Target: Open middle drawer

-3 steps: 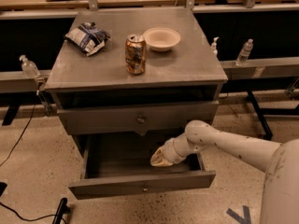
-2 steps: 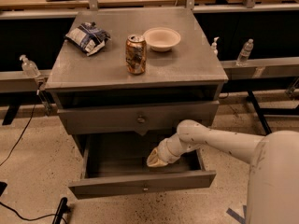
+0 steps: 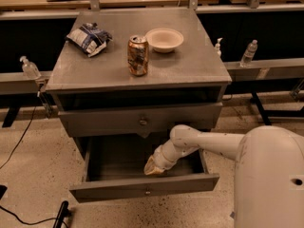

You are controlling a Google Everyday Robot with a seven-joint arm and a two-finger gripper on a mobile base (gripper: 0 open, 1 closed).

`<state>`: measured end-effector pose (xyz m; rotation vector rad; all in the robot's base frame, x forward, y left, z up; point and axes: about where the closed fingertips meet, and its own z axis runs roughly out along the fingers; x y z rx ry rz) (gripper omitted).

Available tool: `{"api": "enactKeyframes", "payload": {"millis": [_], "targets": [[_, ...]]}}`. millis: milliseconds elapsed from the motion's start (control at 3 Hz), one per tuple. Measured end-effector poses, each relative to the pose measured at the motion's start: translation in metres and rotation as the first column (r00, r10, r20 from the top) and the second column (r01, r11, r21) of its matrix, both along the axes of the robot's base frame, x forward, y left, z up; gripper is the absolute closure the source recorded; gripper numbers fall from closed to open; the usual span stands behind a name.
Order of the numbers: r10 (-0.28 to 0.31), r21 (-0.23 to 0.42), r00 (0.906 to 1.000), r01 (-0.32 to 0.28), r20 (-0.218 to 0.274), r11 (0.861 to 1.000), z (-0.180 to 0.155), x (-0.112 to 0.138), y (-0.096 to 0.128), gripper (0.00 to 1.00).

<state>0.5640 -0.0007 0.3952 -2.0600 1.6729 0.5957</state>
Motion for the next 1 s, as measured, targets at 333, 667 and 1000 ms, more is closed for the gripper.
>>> {"api": "enactKeyframes", "payload": {"millis": [333, 667, 1000], "targets": [[0.04, 0.017, 0.9968, -0.039, -0.069, 0.999, -0.01, -0.035, 0.013, 1.0], [0.04, 0.018, 0.9968, -0.038, -0.069, 0.999, -0.01, -0.034, 0.013, 1.0], [0.011, 0.048, 0.9982, -0.009, -0.058, 0.999, 0.005, -0.046, 0.0, 1.0]]}}
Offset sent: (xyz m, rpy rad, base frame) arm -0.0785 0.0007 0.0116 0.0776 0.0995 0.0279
